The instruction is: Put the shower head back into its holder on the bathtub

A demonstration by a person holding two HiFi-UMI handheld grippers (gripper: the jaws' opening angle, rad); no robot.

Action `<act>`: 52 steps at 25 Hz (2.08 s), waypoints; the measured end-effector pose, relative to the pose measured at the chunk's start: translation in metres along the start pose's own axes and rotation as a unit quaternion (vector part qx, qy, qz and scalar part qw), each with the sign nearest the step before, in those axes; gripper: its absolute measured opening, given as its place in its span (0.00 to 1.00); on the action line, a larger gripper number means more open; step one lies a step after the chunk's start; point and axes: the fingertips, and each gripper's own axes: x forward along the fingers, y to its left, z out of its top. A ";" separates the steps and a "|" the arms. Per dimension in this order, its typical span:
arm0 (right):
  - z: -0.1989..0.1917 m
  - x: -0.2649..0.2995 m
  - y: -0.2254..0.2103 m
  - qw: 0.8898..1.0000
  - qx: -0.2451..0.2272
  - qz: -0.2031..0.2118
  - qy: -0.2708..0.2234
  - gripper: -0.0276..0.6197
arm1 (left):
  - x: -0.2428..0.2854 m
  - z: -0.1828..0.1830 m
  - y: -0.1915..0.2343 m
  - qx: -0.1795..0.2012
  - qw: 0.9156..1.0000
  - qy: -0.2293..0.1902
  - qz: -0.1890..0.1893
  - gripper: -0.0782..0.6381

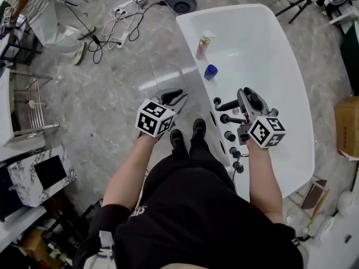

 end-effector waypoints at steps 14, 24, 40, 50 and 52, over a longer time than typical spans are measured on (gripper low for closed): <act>-0.041 0.043 -0.055 0.998 -0.012 -0.014 0.053 0.22 | 0.019 -0.022 0.007 -0.013 0.999 0.038 0.012 0.24; -0.081 0.087 -0.083 0.993 -0.029 -0.038 0.112 0.22 | 0.022 -0.047 0.006 0.005 0.997 0.070 0.022 0.24; -0.144 0.126 -0.109 0.977 -0.040 -0.075 0.197 0.22 | 0.001 -0.077 0.021 -0.047 0.996 0.066 0.048 0.23; -0.156 0.132 -0.117 0.973 -0.035 -0.088 0.210 0.22 | 0.012 -0.074 0.023 -0.051 0.995 0.072 0.043 0.23; -0.158 0.135 -0.119 0.972 -0.034 -0.090 0.212 0.22 | 0.016 -0.073 0.024 -0.049 0.995 0.072 0.040 0.23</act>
